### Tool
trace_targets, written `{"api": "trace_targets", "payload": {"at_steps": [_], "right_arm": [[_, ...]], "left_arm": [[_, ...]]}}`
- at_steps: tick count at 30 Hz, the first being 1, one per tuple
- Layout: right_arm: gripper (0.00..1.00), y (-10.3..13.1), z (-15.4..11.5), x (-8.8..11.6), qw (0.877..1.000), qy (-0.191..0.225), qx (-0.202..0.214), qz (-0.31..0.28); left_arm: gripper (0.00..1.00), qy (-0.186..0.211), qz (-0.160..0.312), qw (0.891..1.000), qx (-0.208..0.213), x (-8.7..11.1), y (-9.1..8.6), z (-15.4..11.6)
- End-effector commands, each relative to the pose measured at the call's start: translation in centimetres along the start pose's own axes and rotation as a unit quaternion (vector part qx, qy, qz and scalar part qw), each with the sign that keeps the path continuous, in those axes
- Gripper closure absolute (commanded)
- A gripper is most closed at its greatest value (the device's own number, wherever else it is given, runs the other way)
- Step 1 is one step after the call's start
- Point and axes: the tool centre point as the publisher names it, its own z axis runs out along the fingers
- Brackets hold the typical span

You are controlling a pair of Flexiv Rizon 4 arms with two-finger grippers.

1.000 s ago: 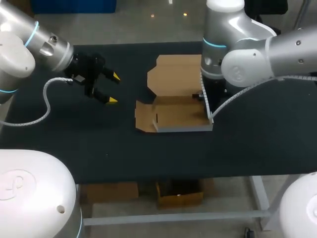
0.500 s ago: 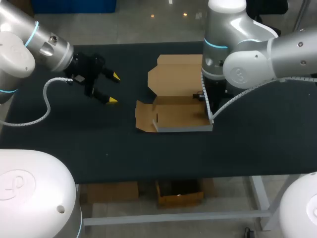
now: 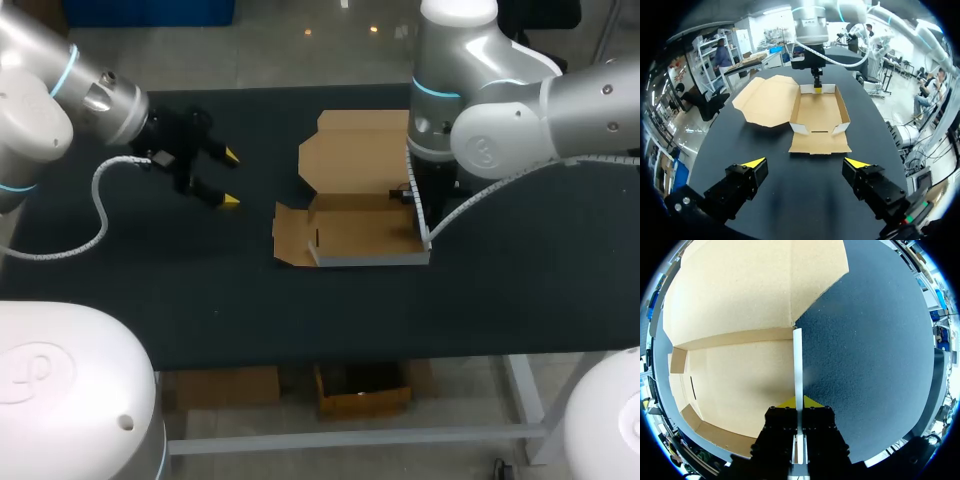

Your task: Assemble the packaging by folding the flat box into shape, placing the metal phone stand inside, and closing the box properly

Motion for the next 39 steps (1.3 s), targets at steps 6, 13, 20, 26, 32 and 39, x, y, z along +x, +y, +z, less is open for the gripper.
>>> {"api": "trace_targets", "payload": {"at_steps": [6,13,20,26,32,39], "right_arm": [[1.0,0.0,0.0,0.0,1.0,0.0,0.0,0.0],[1.0,0.0,0.0,0.0,1.0,0.0,0.0,0.0],[1.0,0.0,0.0,0.0,1.0,0.0,0.0,0.0],[1.0,0.0,0.0,0.0,1.0,0.0,0.0,0.0],[1.0,0.0,0.0,0.0,1.0,0.0,0.0,0.0],[1.0,0.0,0.0,0.0,1.0,0.0,0.0,0.0]], "left_arm": [[0.0,-0.064,-0.308,0.948,-0.04,2.5,1.3,1.2],[0.0,-0.062,-0.449,0.89,-0.045,2.6,1.9,4.2],[0.0,-0.089,-0.544,0.834,-0.004,1.9,1.4,5.2],[0.0,-0.075,-0.572,0.817,0.004,1.8,0.7,5.1],[0.0,-0.075,-0.572,0.817,0.004,1.8,0.7,5.1],[0.0,-0.075,-0.572,0.817,0.004,1.8,0.7,5.1]]}}
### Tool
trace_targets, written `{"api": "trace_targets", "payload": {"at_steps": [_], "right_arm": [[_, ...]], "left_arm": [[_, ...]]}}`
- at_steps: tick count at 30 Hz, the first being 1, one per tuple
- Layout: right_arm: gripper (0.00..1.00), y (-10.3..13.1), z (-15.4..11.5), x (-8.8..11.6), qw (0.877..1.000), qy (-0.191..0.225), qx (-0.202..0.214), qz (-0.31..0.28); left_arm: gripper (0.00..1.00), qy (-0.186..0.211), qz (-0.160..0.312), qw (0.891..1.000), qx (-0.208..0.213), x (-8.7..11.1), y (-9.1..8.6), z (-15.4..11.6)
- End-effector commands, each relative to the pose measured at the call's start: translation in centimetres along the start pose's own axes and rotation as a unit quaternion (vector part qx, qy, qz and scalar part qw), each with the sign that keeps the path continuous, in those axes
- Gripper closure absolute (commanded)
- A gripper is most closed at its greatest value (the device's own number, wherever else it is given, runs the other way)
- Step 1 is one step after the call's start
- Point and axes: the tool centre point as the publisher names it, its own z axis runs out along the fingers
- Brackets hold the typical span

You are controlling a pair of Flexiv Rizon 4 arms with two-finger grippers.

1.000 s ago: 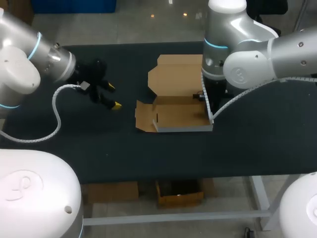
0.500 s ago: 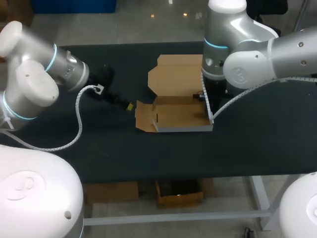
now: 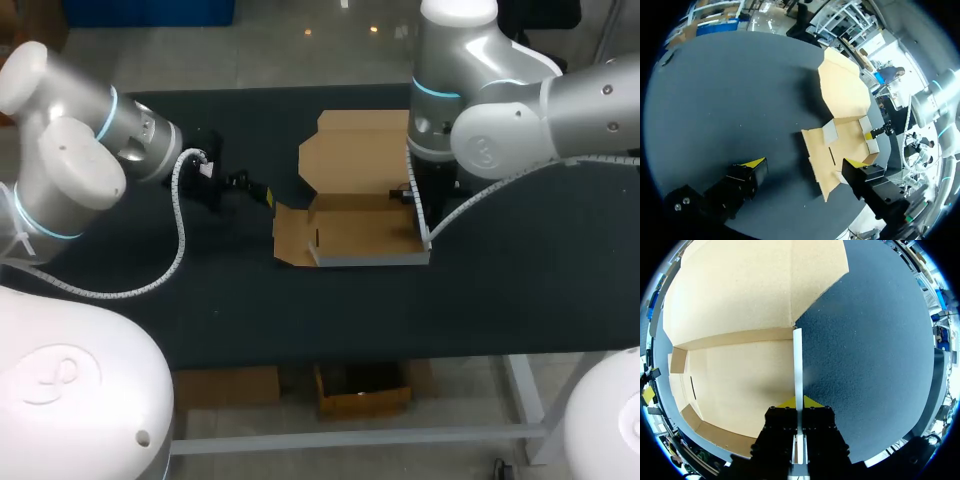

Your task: Assemble the packaging by folding the flat box into shape, placing the metal phone stand inside, and closing the box properly

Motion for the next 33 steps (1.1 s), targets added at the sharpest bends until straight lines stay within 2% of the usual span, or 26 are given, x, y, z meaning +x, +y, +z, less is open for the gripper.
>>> {"api": "trace_targets", "payload": {"at_steps": [1,3,4,5,7,9,13,16,23,25,26,28,33], "right_arm": [[1.0,0.0,0.0,0.0,1.0,0.0,0.0,0.0],[1.0,0.0,0.0,0.0,1.0,0.0,0.0,0.0],[1.0,0.0,0.0,0.0,1.0,0.0,0.0,0.0],[1.0,0.0,0.0,0.0,1.0,0.0,0.0,0.0],[1.0,0.0,0.0,0.0,1.0,0.0,0.0,0.0],[1.0,0.0,0.0,0.0,1.0,0.0,0.0,0.0],[1.0,0.0,0.0,0.0,1.0,0.0,0.0,0.0],[1.0,0.0,0.0,0.0,1.0,0.0,0.0,0.0],[1.0,0.0,0.0,0.0,1.0,0.0,0.0,0.0],[1.0,0.0,0.0,0.0,1.0,0.0,0.0,0.0],[1.0,0.0,0.0,0.0,1.0,0.0,0.0,0.0],[1.0,0.0,0.0,0.0,1.0,0.0,0.0,0.0],[1.0,0.0,0.0,0.0,1.0,0.0,0.0,0.0]], "left_arm": [[0.0,-0.003,0.0,1.0,0.0,0.2,0.0,0.1],[0.0,-0.01,-0.002,1.0,-0.003,0.3,0.2,0.2],[0.0,-0.027,-0.018,0.999,0.001,0.4,0.1,0.5],[0.0,-0.02,-0.002,1.0,-0.007,0.5,0.2,0.7],[0.0,-0.029,-0.003,0.999,-0.023,0.6,0.4,1.0],[0.0,-0.015,0.002,0.999,-0.051,0.7,0.4,1.1],[0.0,-0.007,-0.017,0.996,-0.089,0.5,0.1,1.5],[0.0,-0.005,-0.016,0.995,-0.097,0.4,0.0,1.9],[0.01,0.037,-0.019,0.989,-0.144,-0.1,-0.1,3.4],[0.22,0.045,-0.024,0.988,-0.147,-0.2,0.1,3.8],[0.28,0.051,-0.024,0.987,-0.15,-0.2,0.2,3.9],[0.52,0.063,-0.028,0.986,-0.152,-0.1,0.6,4.1],[0.51,0.087,-0.043,0.983,-0.157,0.2,1.3,4.5]]}}
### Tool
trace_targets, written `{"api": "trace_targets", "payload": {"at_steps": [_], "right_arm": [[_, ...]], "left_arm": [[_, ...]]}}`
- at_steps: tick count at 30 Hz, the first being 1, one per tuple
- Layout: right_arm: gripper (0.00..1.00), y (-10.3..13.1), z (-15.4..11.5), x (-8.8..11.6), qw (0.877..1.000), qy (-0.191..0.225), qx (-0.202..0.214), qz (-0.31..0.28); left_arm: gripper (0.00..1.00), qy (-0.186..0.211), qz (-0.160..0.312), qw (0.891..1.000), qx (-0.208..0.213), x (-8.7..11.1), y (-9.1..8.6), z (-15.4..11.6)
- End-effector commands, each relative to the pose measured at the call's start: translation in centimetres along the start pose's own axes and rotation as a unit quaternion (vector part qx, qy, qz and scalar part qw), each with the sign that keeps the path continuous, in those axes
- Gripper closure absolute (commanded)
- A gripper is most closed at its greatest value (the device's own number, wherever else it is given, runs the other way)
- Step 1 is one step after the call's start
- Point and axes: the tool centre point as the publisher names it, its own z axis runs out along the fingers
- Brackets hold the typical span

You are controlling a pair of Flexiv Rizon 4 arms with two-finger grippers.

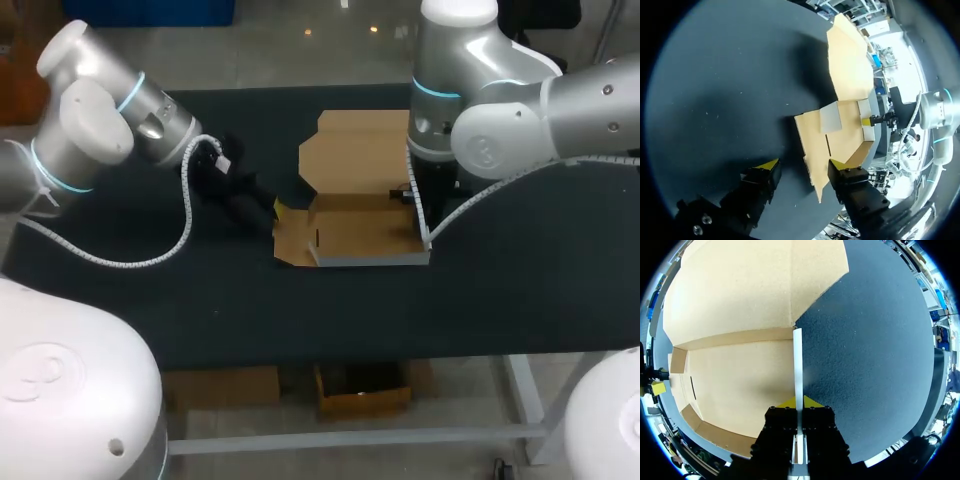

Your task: Assemble the packaging by folding the flat box into shape, placing the metal phone stand inside, and closing the box properly

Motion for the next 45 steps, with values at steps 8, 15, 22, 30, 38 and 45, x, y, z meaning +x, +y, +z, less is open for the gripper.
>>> {"api": "trace_targets", "payload": {"at_steps": [8,15,22,30,38,45], "right_arm": [[1.0,0.0,0.0,0.0,1.0,0.0,0.0,0.0],[1.0,0.0,0.0,0.0,1.0,0.0,0.0,0.0],[1.0,0.0,0.0,0.0,1.0,0.0,0.0,0.0],[1.0,0.0,0.0,0.0,1.0,0.0,0.0,0.0],[1.0,0.0,0.0,0.0,1.0,0.0,0.0,0.0],[1.0,0.0,0.0,0.0,1.0,0.0,0.0,0.0]], "left_arm": [[0.53,0.044,-0.006,0.999,-0.001,0.1,0.6,1.3],[0.57,0.048,-0.019,0.998,0.022,1.0,1.1,2.3],[0.69,0.036,-0.026,0.998,0.041,1.8,1.1,3.1],[1.0,-0.007,-0.021,0.997,0.07,2.8,1.2,3.4],[1.0,-0.09,-0.027,0.993,0.076,4.7,0.6,3.6],[1.0,-0.156,-0.03,0.985,0.068,6.1,-0.7,4.3]]}}
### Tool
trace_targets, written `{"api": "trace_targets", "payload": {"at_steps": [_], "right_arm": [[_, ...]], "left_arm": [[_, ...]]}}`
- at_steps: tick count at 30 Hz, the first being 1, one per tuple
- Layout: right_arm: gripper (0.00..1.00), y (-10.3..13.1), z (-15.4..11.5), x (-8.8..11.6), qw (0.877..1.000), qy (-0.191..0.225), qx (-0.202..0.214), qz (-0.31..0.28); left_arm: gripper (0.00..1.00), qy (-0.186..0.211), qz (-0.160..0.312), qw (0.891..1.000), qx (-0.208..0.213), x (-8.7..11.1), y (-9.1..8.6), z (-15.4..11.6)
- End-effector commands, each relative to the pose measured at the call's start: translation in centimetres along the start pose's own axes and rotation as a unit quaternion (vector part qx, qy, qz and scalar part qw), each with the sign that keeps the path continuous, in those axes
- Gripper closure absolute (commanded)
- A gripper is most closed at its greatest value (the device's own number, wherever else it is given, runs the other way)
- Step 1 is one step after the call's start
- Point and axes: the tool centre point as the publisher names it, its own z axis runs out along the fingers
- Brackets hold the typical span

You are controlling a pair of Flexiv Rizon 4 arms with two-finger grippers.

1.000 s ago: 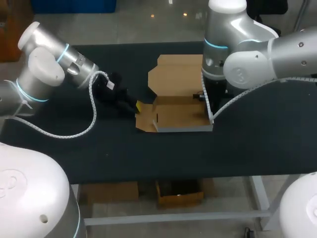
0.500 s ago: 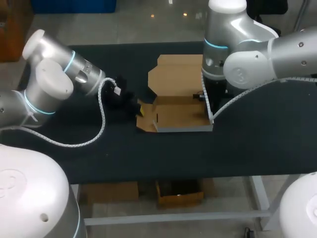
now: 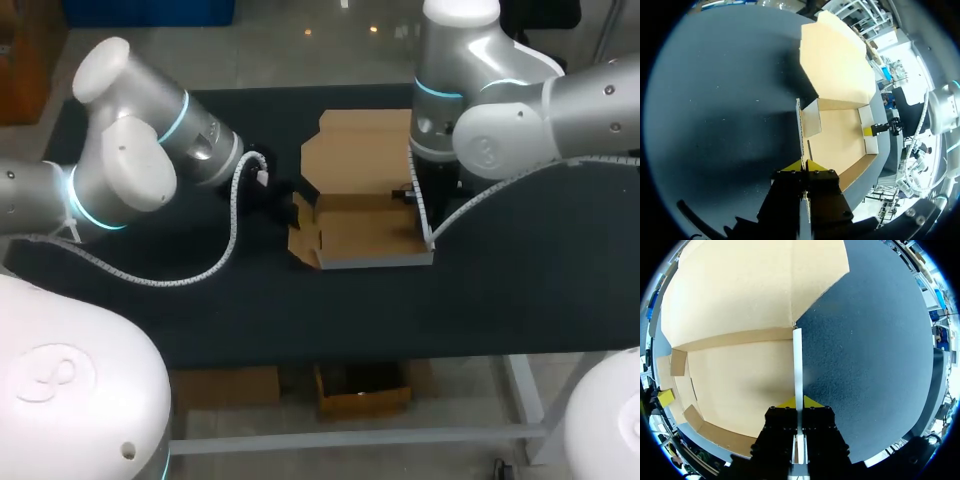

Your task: Assemble the packaging by folding the flat box into shape, placing the metal phone stand inside, and closing the box properly

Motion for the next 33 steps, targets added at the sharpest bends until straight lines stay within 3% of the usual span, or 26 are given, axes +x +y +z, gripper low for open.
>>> {"api": "trace_targets", "payload": {"at_steps": [1,7,12,16,18,20,26,33], "right_arm": [[1.0,0.0,0.0,0.3,1.0,0.0,0.001,-0.001],[1.0,0.0,0.0,0.3,1.0,0.0,0.001,-0.001],[1.0,0.0,0.0,0.3,1.0,0.0,0.001,-0.001],[1.0,0.0,0.0,0.3,1.0,0.0,0.001,-0.001],[1.0,0.0,0.0,0.3,1.0,0.0,0.001,-0.001],[1.0,0.0,0.0,0.3,1.0,0.0,0.001,-0.001],[1.0,0.0,0.0,0.3,1.0,0.0,0.001,-0.001],[1.0,0.0,0.0,0.3,1.0,0.0,0.001,-0.001]], "left_arm": [[1.0,-0.097,0.001,0.995,-0.013,1.5,-1.0,1.0],[1.0,-0.152,0.001,0.988,-0.006,2.1,-1.6,1.7],[1.0,-0.165,-0.003,0.986,0.002,2.1,-1.7,1.4],[0.69,-0.165,-0.006,0.986,0.008,2.1,-1.5,0.6],[0.59,-0.163,-0.008,0.987,0.014,2.0,-1.4,0.0],[0.55,-0.158,-0.012,0.987,0.019,1.8,-1.4,-0.7],[0.49,-0.133,-0.022,0.99,0.03,0.6,-1.3,-2.8],[0.49,-0.078,-0.038,0.996,0.002,-2.0,-1.5,-4.3]]}}
